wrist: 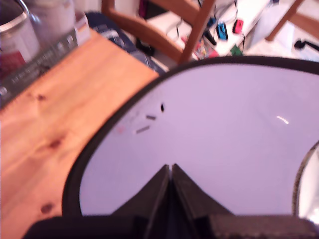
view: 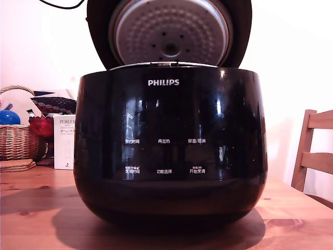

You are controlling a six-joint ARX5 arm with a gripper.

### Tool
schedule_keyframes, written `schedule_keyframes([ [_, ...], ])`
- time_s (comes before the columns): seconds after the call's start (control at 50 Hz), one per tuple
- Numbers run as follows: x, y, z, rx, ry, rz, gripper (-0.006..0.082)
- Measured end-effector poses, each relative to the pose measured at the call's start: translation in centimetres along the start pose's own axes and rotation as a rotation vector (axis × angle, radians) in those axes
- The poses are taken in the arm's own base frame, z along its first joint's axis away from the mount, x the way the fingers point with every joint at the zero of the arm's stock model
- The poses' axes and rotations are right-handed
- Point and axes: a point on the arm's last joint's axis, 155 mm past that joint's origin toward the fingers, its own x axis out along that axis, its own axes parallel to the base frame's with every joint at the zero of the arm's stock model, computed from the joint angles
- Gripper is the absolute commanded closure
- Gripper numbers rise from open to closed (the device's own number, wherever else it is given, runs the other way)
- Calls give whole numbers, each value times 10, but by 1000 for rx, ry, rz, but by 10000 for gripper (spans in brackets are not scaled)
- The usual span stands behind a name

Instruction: Close the rice cooker by pressing the lid down with medium force

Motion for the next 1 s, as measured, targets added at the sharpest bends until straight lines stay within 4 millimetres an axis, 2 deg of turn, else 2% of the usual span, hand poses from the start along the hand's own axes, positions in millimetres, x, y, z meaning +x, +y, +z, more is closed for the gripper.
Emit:
schedule_keyframes([
  [0.3,6,0,4,37,-45,8,791],
  [0.52,9,-10,-18,37,-107,31,791],
  [0.72,-10,-17,-14,14,-269,81,791],
  [0.88,-24,-19,-23,2,-356,116,791],
  [1.0,-24,-20,-33,1,-397,119,791],
])
